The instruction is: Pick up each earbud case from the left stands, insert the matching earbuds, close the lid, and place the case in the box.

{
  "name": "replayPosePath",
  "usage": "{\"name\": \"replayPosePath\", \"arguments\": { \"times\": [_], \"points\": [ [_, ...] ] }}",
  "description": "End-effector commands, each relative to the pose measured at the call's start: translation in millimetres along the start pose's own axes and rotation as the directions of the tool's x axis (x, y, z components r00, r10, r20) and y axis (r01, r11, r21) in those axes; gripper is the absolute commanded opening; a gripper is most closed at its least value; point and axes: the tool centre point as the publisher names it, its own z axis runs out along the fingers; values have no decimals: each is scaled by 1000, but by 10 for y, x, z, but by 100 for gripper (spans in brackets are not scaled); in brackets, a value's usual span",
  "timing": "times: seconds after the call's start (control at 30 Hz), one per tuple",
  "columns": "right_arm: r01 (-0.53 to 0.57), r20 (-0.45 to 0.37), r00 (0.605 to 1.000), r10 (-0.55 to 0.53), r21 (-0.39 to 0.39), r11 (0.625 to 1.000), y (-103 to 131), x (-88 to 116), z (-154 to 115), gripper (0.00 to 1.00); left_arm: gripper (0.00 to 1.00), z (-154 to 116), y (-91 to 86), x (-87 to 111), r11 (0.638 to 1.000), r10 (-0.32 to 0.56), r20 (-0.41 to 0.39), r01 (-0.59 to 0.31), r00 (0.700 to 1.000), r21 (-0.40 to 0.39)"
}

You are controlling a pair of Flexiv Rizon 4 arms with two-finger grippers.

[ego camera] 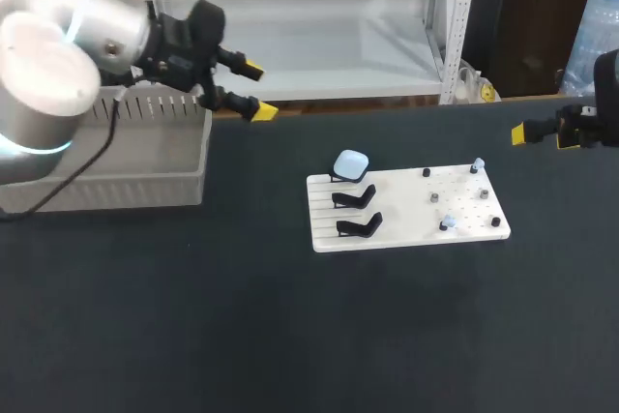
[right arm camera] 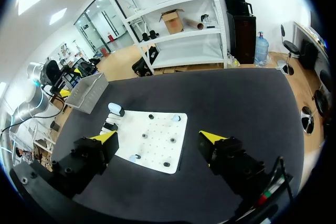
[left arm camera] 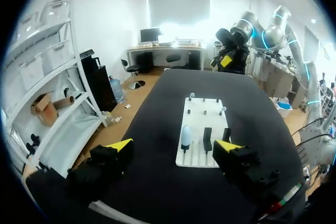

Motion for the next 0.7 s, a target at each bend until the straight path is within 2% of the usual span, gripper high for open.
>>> {"name": "replayPosePath", "arguments": {
  "times": [0.03, 0.2, 0.43, 0.67, 0.7],
  "points": [
    [0, 0, 1000, 0, 0, 1000, 0, 0, 0, 100, 100, 320, 70, 73, 997, 0, 7, -1, 1000, 81],
    [0, 0, 1000, 0, 0, 1000, 0, 0, 0, 100, 100, 491, 73, 145, 996, 0, 24, -2, 1000, 84],
    [0, 0, 1000, 0, 0, 1000, 0, 0, 0, 100, 100, 676, 52, 249, 995, 71, 28, -73, 997, 64],
    [0, 0, 1000, 0, 0, 1000, 0, 0, 0, 100, 95, 849, 35, 340, 994, 79, 24, -80, 997, 78],
    [0, 0, 1000, 0, 0, 1000, 0, 0, 0, 100, 85, 870, 31, 347, 994, 77, 25, -79, 997, 81]
  ]
}}
